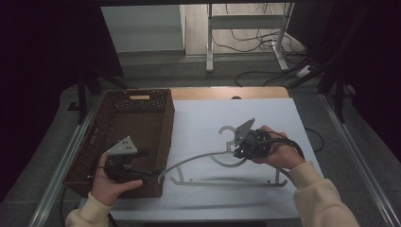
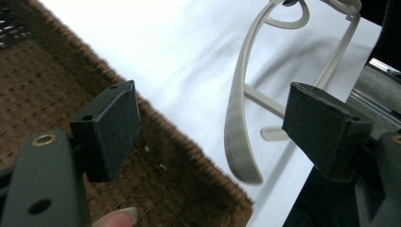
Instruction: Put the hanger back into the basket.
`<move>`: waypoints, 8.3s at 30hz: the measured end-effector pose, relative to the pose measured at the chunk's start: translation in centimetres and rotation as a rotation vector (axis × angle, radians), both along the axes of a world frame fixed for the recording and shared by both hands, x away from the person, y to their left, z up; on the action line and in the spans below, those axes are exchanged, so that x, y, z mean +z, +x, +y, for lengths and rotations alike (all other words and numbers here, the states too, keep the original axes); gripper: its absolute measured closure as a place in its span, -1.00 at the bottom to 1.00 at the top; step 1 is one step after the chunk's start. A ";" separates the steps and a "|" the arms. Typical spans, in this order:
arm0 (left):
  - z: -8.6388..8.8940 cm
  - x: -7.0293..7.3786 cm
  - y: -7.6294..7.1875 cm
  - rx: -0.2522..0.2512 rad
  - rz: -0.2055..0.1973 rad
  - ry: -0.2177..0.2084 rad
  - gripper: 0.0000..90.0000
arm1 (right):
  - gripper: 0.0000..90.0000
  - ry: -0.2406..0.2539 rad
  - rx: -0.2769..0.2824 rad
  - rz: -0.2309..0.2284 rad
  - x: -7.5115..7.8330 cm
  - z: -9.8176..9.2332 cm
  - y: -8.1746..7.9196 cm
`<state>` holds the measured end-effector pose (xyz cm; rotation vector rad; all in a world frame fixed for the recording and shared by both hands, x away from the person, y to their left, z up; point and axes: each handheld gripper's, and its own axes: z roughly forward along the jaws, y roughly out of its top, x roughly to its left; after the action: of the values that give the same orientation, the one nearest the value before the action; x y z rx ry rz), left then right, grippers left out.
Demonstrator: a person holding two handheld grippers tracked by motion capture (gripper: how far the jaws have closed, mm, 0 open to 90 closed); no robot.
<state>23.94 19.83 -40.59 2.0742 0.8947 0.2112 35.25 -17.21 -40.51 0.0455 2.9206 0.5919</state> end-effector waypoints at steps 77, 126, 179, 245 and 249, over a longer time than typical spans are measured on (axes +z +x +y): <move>-3.6 0.3 2.2 -0.161 0.055 0.011 0.80 | -0.31 0.354 -0.177 -0.006 5.0 -0.8 -1.3; 4.8 2.4 2.1 0.095 -0.010 -0.120 0.80 | -0.48 0.525 -0.469 0.090 -2.7 -11.0 -3.9; 15.1 -0.1 -0.6 0.400 -0.026 -0.208 0.79 | -0.48 0.490 -0.467 0.104 -3.5 -10.6 -3.9; 14.2 -2.2 0.4 0.400 0.003 -0.072 -0.51 | -0.49 0.483 -0.452 0.125 -4.1 -10.1 -3.3; 12.3 -1.8 0.0 0.338 -0.012 -0.077 -0.54 | -0.51 0.489 -0.462 0.109 -4.3 -9.8 -3.3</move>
<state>23.93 32.14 -42.34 1.8401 1.2240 0.3621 31.96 -27.06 -44.79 0.8013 2.6377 1.2132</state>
